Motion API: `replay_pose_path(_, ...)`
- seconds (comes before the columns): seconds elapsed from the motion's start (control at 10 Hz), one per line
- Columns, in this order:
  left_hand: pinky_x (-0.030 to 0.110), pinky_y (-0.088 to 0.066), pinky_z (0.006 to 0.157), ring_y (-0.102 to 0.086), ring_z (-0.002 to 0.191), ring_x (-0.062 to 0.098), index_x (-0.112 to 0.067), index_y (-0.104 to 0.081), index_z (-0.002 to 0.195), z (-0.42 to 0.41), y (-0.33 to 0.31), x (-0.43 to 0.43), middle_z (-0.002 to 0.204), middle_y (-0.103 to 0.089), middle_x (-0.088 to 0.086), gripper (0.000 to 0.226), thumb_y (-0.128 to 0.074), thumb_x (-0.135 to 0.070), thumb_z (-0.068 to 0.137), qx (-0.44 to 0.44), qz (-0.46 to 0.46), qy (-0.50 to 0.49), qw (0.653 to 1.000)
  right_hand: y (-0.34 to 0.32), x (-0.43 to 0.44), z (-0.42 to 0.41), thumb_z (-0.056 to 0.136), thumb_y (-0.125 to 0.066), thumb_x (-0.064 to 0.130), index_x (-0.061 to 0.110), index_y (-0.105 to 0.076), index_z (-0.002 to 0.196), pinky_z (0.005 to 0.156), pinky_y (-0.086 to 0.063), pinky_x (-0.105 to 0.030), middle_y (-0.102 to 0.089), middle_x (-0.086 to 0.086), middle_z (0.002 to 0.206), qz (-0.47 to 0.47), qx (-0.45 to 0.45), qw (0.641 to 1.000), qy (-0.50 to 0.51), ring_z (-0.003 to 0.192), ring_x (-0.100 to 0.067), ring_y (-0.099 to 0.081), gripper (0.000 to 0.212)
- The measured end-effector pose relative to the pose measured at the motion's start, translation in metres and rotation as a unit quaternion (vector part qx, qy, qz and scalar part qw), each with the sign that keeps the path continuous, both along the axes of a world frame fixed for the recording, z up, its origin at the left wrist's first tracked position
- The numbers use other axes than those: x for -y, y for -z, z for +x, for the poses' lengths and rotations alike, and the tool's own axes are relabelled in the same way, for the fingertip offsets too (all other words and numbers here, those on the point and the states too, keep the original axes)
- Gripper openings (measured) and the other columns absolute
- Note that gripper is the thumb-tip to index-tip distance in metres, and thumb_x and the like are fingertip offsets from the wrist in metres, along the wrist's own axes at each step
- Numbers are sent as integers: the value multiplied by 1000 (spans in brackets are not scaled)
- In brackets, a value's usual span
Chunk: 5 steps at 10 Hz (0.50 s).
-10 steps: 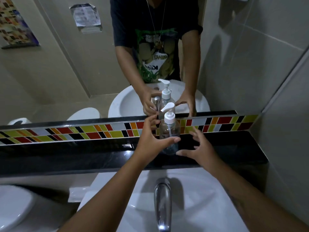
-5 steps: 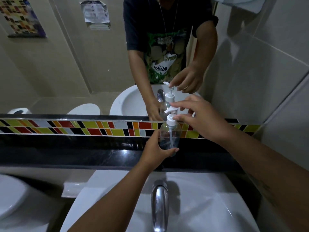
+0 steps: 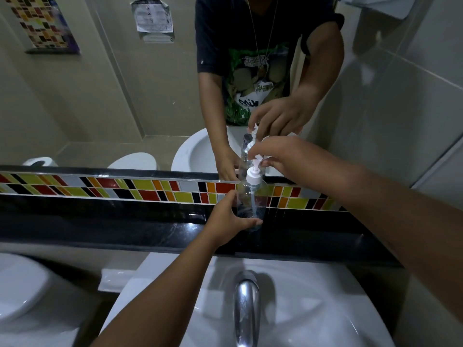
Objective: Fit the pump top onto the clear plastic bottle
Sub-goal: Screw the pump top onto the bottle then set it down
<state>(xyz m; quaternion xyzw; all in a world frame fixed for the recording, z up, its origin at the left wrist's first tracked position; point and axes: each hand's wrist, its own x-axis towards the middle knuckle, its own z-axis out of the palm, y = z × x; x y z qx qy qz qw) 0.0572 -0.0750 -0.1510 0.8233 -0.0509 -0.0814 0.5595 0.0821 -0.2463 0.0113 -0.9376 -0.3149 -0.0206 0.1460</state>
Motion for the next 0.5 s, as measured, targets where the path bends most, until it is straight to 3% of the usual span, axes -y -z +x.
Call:
replay_pose_path(0.1,8,-55,68,-69,97,2,-15,-57,125,3,3,-1,115,-71,-5,64,-93,-16,72,-13,-2,-9,1000,-6,2,1,87,-58,5,21,-65,109,76,-53,-48,-67,-8,97,-13,14,999,-30,88,-26,-63,28)
replay_pose_path(0.2,15,-55,76,-69,106,11,-14,-57,122,3,11,-2,118,-71,-1,64,-94,-17,69,-27,-17,-28,999,-11,4,1,89,-53,10,24,-64,106,79,-53,-46,-66,-5,100,-12,2,999,-52,93,-22,-62,25)
replay_pose_path(0.3,18,-55,80,-67,106,11,-14,-58,122,0,11,0,119,-69,-2,64,-94,-19,70,-35,-28,-38,998,-12,2,-1,89,-52,11,26,-64,106,80,-53,-46,-66,-4,102,-10,4,999,-51,94,-21,-62,25)
replay_pose_path(0.4,11,-53,72,-64,102,3,-16,-56,125,-2,11,0,118,-66,-6,67,-94,-23,70,-24,-24,-37,999,-5,3,3,89,-54,11,23,-64,115,81,-53,-47,-67,-8,107,20,0,998,-56,96,-23,-64,30)
replay_pose_path(0.5,3,-50,68,-59,98,-2,-21,-54,123,-7,6,-2,110,-61,-16,71,-96,-21,66,-1,-6,-37,999,0,9,-1,90,-62,12,32,-49,133,80,-48,-22,-59,7,122,29,38,998,-27,95,3,-58,49)
